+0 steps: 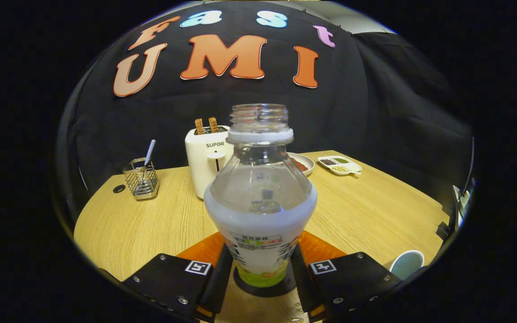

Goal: Take the bottle from table, then pour the juice into the cup, finally place the bottle on the coaster

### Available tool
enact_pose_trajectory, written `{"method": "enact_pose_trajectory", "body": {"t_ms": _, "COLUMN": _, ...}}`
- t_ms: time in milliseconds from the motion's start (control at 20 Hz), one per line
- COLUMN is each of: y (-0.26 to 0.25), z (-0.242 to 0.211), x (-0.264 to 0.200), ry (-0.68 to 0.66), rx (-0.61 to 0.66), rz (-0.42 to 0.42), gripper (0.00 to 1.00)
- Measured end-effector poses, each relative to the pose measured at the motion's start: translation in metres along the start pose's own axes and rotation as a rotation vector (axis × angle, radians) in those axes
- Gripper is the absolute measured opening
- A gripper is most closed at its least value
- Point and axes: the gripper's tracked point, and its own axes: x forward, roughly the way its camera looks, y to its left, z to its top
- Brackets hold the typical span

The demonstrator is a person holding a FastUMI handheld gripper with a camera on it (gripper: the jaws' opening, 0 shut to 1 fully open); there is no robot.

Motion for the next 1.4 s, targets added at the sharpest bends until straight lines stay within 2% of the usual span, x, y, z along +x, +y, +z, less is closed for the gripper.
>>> {"method": "enact_pose_trajectory", "body": {"t_ms": 200, "y": -0.003, "z": 0.003, "x": -0.005, "ry": -0.001, "rx": 0.019, "rz": 0.008, "gripper": 0.68}}
{"method": "enact_pose_trajectory", "body": {"t_ms": 300, "y": -0.003, "z": 0.005, "x": -0.011, "ry": -0.005, "rx": 0.034, "rz": 0.015, "gripper": 0.79}}
{"method": "enact_pose_trajectory", "body": {"t_ms": 350, "y": -0.004, "z": 0.008, "x": -0.015, "ry": -0.01, "rx": 0.038, "rz": 0.018, "gripper": 0.88}}
{"method": "enact_pose_trajectory", "body": {"t_ms": 450, "y": -0.002, "z": 0.015, "x": -0.026, "ry": -0.028, "rx": 0.056, "rz": 0.035, "gripper": 0.97}}
{"method": "enact_pose_trajectory", "body": {"t_ms": 700, "y": -0.007, "z": 0.052, "x": -0.071, "ry": -0.102, "rx": 0.108, "rz": 0.066, "gripper": 0.97}}
{"method": "enact_pose_trajectory", "body": {"t_ms": 950, "y": -0.004, "z": 0.113, "x": -0.151, "ry": -0.191, "rx": 0.074, "rz": 0.086, "gripper": 0.97}}
{"method": "enact_pose_trajectory", "body": {"t_ms": 1050, "y": 0.013, "z": 0.135, "x": -0.19, "ry": -0.22, "rx": 0.092, "rz": 0.134, "gripper": 0.97}}
{"method": "enact_pose_trajectory", "body": {"t_ms": 1200, "y": 0.048, "z": 0.161, "x": -0.249, "ry": -0.274, "rx": 0.128, "rz": 0.251, "gripper": 0.96}}
{"method": "enact_pose_trajectory", "body": {"t_ms": 1400, "y": 0.084, "z": 0.175, "x": -0.316, "ry": -0.335, "rx": 0.05, "rz": 0.336, "gripper": 0.96}}
